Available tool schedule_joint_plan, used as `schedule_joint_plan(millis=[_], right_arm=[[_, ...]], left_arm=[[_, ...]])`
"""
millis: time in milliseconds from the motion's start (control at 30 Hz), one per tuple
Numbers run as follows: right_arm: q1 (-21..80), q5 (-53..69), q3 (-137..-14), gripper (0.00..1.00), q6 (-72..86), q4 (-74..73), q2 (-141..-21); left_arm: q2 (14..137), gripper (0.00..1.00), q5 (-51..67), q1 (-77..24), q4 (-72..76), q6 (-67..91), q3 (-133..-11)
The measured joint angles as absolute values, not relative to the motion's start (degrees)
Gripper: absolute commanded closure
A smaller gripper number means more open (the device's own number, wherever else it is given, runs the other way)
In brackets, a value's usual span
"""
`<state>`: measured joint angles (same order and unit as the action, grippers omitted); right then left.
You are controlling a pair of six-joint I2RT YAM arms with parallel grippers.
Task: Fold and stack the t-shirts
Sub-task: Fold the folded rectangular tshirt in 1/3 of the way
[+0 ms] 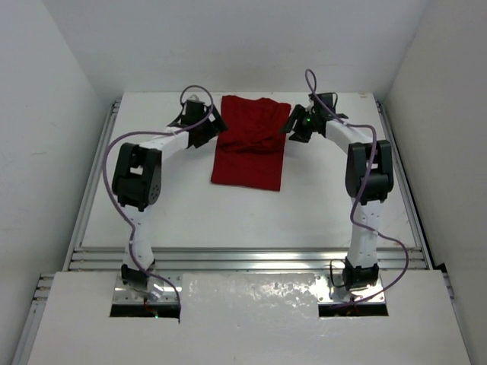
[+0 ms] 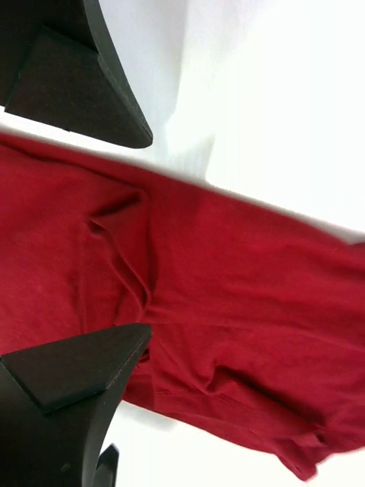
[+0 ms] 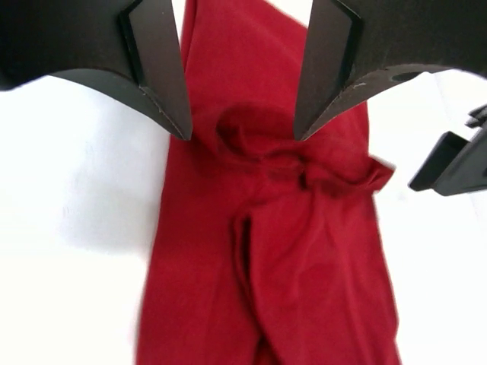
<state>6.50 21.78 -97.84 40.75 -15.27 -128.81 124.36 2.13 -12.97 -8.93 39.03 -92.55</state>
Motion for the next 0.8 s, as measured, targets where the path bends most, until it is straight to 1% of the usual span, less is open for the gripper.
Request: schedule_joint_plan(millis=[33,67,100,133,167,200,233,267,300,333,367,400,467,633,733,800], right_arm=[[6.42,22.02,-96.07,0.43,40.77,-13.85,-127.24],[6.33,22.39,-94.02,0.46,40.73,-12.84,-125.49],[6.37,22.85,-91.66,0.53,40.53,-12.03,-123.37],[6.50,23.27,-89.73,0.61,40.34,-11.94,-121.43],[6.76,23.90,-87.61,0.86,40.10,-10.41,-119.68],[7.16,24.64,-85.30,0.92,39.29,-9.10,-117.82],[7.77,25.45,-83.09,0.96,39.11,-7.73,-116.22],[8.54,26.28,-80.99,1.00,38.85,-6.00,-115.02],[9.26,27.42,-79.90,1.00,38.63,-5.04,-114.67],[9.98,28.51,-79.57,1.00,38.50,-4.32,-114.85],[10.61,29.54,-79.61,1.00,38.48,-3.66,-115.61],[11.38,30.24,-79.75,1.00,38.44,-2.74,-116.62],[12.23,30.74,-80.42,1.00,38.46,-1.98,-119.13],[11.79,31.59,-83.74,1.00,39.53,-0.82,-127.31],[11.55,31.77,-85.06,1.00,40.10,-1.39,-130.41],[11.38,31.73,-88.47,1.00,40.16,-2.00,-133.19]], left_arm=[[122.23,0.00,0.97,-12.86,-8.45,38.92,-90.54],[119.70,0.00,-0.16,-12.82,-7.97,38.83,-88.18],[117.16,0.00,-1.19,-12.88,-7.38,38.70,-85.58],[113.93,0.01,-2.33,-13.15,-6.87,38.52,-82.43],[111.11,0.03,-3.40,-13.28,-7.05,38.37,-79.99],[108.29,0.09,-4.40,-13.61,-7.22,38.28,-77.58],[105.89,0.22,-5.15,-14.00,-7.22,38.19,-75.70],[103.24,0.32,-5.34,-14.63,-5.67,38.15,-73.01],[100.75,0.48,-4.97,-15.53,-4.49,38.02,-70.17],[99.02,0.79,-4.16,-16.43,-3.09,38.15,-67.81],[97.91,0.92,-3.07,-17.45,-1.69,38.02,-65.80],[97.62,1.00,-1.72,-18.57,-1.06,37.58,-64.64],[100.01,1.00,0.43,-20.10,-1.43,36.84,-65.47],[112.62,1.00,4.58,-21.41,-4.95,35.75,-74.41],[115.55,1.00,6.22,-21.28,-6.00,35.59,-74.61],[117.30,1.00,7.18,-21.12,-6.76,35.38,-75.85]])
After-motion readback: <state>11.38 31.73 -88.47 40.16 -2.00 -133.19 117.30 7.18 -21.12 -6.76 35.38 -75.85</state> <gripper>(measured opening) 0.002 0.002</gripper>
